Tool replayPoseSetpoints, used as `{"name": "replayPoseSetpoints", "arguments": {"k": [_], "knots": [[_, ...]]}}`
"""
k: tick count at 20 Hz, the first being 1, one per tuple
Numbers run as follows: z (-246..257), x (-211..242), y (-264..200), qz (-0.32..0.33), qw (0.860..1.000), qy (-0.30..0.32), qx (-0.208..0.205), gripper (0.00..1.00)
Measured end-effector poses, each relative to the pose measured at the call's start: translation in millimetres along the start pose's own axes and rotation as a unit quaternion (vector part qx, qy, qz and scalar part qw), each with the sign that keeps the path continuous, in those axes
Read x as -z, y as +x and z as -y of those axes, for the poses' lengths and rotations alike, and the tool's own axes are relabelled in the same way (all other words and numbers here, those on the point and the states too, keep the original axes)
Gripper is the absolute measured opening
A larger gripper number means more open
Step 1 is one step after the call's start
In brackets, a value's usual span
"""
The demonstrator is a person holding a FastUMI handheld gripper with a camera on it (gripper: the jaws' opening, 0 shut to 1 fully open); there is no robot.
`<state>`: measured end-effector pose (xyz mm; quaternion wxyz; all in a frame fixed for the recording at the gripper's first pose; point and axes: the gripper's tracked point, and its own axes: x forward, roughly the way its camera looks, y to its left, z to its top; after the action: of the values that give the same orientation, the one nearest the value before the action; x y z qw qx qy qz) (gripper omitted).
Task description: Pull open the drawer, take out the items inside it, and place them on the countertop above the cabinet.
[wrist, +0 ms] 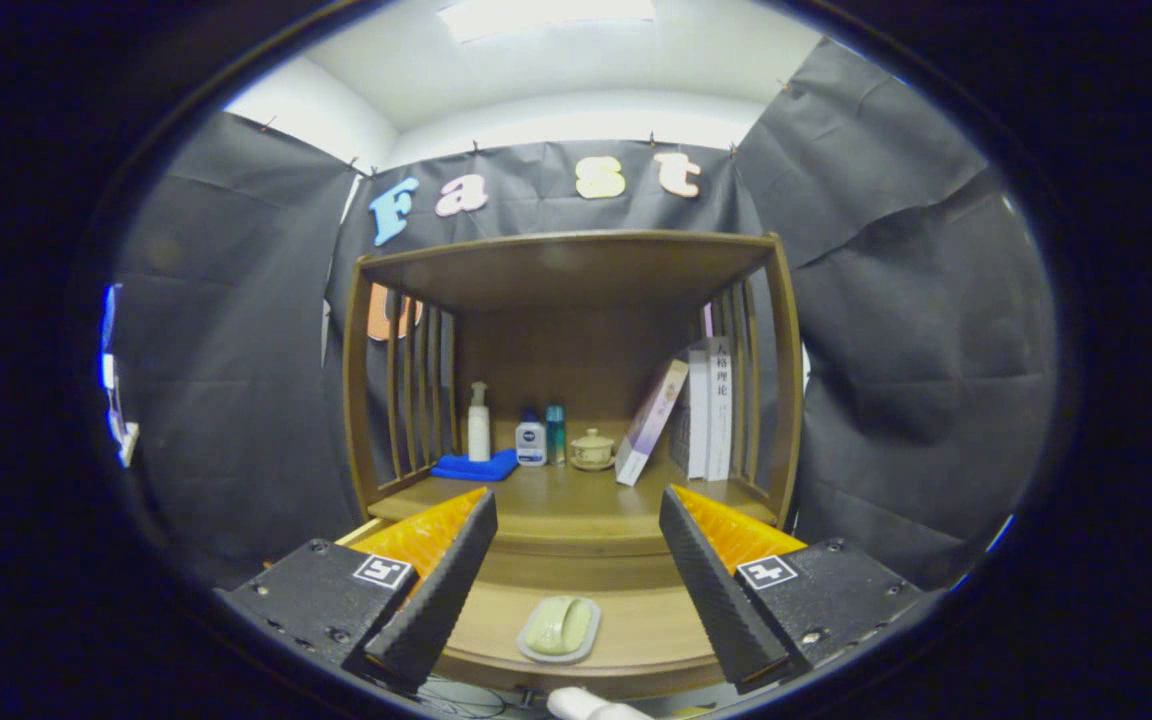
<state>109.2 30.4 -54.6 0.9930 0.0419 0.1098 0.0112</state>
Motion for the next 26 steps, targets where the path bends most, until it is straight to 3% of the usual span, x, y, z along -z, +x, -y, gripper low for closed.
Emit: {"name": "replayPoseSetpoints", "arguments": {"k": [6,10,13,17,23,26], "knots": [[-2.3,-1.1,54.3,-0.089,0.996,-0.002,0.011,1.0],[-19.4,42.8,79.3,-0.189,0.981,-0.048,0.001,1.0],[-32.4,83.0,91.3,-0.276,0.96,-0.046,-0.011,1.0],[-26.7,123.0,99.7,-0.364,0.93,-0.047,0.006,0.98],[-19.9,179.5,94.2,-0.482,0.876,-0.001,0.021,0.85],[-15.1,189.7,90.2,-0.508,0.861,0.012,0.036,0.78]]}}
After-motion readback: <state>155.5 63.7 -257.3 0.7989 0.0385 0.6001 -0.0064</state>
